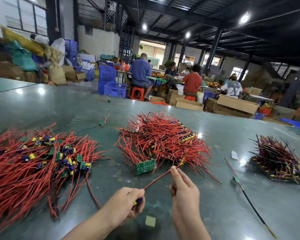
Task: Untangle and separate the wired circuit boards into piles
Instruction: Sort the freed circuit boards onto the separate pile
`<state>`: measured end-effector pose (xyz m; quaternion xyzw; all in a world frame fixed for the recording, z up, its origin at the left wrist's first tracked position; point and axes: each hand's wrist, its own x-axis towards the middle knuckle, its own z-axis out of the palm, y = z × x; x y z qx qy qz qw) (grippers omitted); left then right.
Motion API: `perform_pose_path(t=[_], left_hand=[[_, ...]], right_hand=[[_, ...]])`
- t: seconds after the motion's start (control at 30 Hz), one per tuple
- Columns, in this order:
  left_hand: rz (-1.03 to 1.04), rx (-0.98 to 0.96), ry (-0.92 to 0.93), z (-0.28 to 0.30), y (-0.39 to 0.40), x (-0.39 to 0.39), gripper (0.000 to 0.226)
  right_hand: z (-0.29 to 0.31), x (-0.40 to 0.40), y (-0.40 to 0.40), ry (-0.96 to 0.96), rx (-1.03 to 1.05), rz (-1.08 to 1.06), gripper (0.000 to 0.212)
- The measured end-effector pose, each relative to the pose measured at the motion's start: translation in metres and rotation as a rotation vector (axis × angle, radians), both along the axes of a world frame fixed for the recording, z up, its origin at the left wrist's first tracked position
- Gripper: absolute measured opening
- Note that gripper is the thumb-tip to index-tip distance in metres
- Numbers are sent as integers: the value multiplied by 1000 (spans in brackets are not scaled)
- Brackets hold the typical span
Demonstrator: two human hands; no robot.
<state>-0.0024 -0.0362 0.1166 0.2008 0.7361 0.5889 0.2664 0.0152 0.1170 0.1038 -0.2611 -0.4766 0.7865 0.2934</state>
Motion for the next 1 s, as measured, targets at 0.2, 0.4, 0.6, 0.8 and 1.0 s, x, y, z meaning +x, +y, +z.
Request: perform_pose_path(t=[0.2,0.4,0.6,0.8,1.0], left_hand=[[10,-4,28,0,-5,-4,43],[-91,-40,-11,-4,-4,-2,39],[-219,21,-206,-4,-3,-1,34],[8,592,-554,-9,-11,-17,27],[377,744,-173,-15,-7,-25,26]], right_hand=[[5,0,9,79,-212,114,5],[2,0,9,10,-23,-89,2],[2,2,7,101,157,-246,5],[3,-2,7,51,86,-34,18],[5,4,-3,89,190,46,26]])
